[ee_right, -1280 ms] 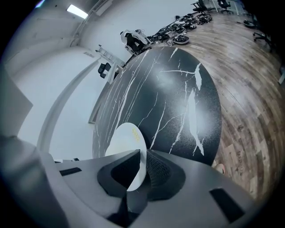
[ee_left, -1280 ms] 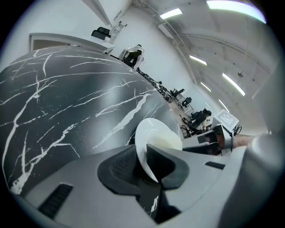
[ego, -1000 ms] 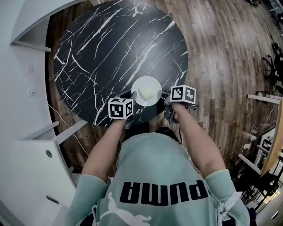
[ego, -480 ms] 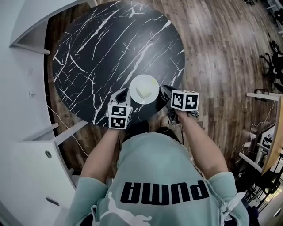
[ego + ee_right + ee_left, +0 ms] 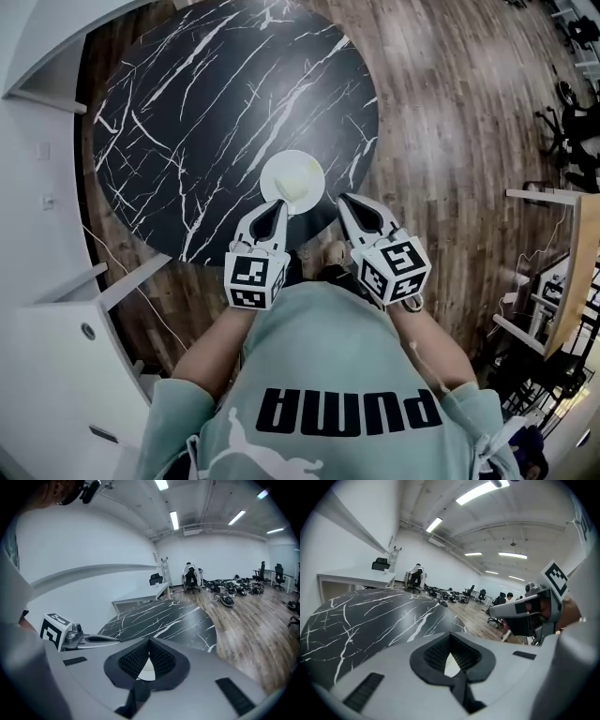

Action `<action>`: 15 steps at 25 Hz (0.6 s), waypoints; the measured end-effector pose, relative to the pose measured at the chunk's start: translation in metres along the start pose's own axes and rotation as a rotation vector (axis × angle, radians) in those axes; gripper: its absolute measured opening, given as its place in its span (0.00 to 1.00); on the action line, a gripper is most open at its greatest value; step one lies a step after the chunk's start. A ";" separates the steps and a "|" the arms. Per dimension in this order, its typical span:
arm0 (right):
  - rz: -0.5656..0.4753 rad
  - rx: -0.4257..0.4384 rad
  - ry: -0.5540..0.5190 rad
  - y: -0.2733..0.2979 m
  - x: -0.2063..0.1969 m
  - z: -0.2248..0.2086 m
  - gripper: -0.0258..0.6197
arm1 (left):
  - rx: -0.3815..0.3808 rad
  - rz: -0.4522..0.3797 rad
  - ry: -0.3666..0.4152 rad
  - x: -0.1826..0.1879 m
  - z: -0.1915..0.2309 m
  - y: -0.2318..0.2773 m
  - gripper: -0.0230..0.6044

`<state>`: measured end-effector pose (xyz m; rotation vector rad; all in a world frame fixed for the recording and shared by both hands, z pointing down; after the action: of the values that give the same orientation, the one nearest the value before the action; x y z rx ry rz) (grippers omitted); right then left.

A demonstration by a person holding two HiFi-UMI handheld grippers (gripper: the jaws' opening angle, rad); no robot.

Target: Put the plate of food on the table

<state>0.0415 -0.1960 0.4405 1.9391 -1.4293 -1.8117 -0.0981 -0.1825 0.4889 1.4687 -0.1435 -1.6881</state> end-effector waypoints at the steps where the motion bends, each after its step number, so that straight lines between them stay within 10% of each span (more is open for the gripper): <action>1: -0.015 -0.002 0.002 -0.006 0.000 0.002 0.05 | -0.014 0.002 0.000 0.001 -0.006 -0.002 0.05; 15: -0.123 0.021 -0.150 -0.104 -0.025 0.012 0.05 | 0.056 -0.085 0.029 0.019 -0.106 -0.056 0.05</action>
<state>0.0912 -0.1163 0.3871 1.9796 -1.4045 -2.0430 -0.0362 -0.1144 0.4106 1.5603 -0.1151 -1.7419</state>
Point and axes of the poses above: the fingertips, and each gripper's own axes: y forward along the fingers, z to its left, x out of its top, the point moved 4 cm from there along -y, backward along the fingers, and after that the axes turned 7 degrees about z, right-handed, at the moved point
